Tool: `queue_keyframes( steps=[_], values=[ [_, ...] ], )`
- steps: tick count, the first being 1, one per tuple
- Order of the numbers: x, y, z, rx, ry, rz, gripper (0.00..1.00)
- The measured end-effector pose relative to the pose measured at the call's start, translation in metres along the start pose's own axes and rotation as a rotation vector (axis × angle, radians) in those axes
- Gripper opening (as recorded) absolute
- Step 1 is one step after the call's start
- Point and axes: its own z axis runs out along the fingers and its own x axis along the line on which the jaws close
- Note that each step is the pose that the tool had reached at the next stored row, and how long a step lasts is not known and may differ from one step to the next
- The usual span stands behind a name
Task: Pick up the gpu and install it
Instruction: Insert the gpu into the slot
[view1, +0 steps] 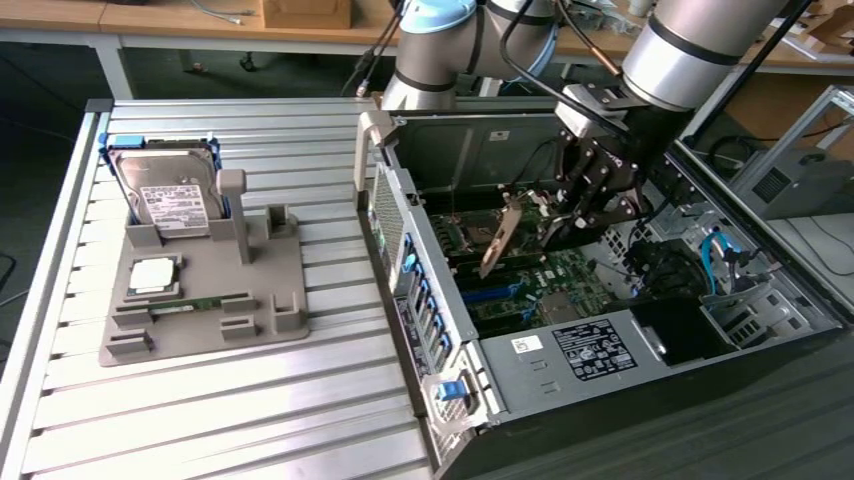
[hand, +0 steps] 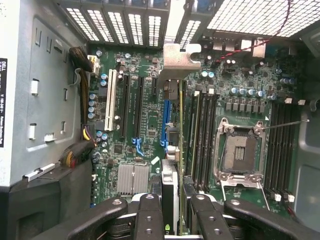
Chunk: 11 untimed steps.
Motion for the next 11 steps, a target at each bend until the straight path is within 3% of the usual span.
queue_keyframes(
  steps=[11],
  values=[
    [0.0031,0.0024,0.0066,0.0000,0.0001,0.000,0.27]
  ],
)
